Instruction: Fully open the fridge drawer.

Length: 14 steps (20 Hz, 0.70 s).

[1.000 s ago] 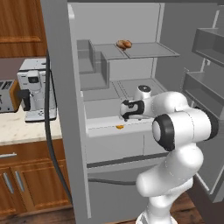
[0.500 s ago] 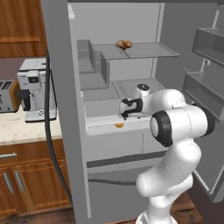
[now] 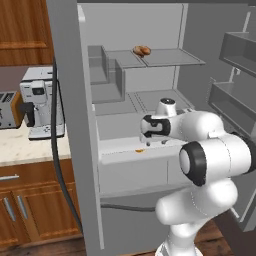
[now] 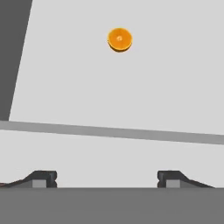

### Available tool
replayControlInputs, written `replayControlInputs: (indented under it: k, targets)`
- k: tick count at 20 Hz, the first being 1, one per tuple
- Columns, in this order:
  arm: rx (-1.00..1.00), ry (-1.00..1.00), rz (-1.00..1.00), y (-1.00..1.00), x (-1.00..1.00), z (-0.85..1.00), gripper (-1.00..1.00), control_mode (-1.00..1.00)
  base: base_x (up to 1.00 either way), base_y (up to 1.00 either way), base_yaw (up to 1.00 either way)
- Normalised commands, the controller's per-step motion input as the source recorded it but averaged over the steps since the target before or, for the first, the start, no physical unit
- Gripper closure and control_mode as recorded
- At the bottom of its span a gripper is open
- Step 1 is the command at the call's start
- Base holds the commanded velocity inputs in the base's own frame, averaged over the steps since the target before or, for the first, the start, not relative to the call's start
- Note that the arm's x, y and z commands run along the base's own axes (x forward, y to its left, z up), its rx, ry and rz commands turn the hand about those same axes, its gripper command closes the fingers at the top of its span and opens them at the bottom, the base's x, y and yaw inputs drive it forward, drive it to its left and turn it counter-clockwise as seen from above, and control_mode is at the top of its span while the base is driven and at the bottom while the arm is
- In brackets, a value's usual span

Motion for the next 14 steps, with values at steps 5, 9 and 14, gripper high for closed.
replayControlInputs:
  k: [5,9,14]
  targets:
    - [0.00,0.14,0.00,-0.22,-1.00,-0.42,-1.00,-1.00,0.00,0.00,0.00]
    - [0.00,0.14,0.00,-0.27,-1.00,-0.37,-1.00,-1.00,0.00,0.00,0.00]
    - [0.00,0.10,0.00,-0.29,-1.00,-0.27,-1.00,-1.00,0.00,0.00,0.00]
